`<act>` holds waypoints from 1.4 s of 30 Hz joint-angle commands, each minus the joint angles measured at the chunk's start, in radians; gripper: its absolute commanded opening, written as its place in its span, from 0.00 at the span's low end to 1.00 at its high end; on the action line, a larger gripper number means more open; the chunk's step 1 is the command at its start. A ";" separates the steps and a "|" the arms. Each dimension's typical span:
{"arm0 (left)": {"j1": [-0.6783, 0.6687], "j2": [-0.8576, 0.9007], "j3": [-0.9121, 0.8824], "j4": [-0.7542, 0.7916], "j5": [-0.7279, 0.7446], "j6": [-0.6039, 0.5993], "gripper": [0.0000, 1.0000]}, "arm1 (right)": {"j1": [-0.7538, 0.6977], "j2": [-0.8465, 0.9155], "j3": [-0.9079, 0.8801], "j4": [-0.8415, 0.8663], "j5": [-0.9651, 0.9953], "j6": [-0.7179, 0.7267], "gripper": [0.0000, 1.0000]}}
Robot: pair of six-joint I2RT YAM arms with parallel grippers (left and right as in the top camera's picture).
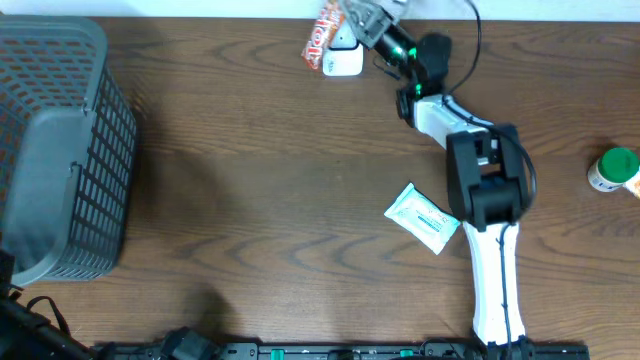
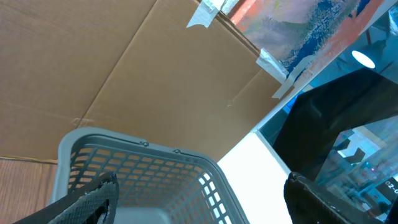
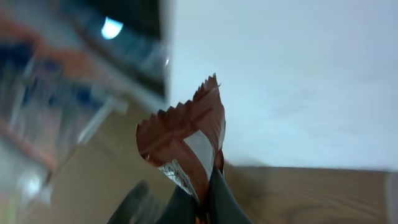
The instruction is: Scan the item barcode
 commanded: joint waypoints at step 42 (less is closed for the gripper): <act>0.004 -0.006 -0.003 0.002 -0.051 0.006 0.85 | -0.203 0.266 0.398 -0.128 0.036 0.064 0.01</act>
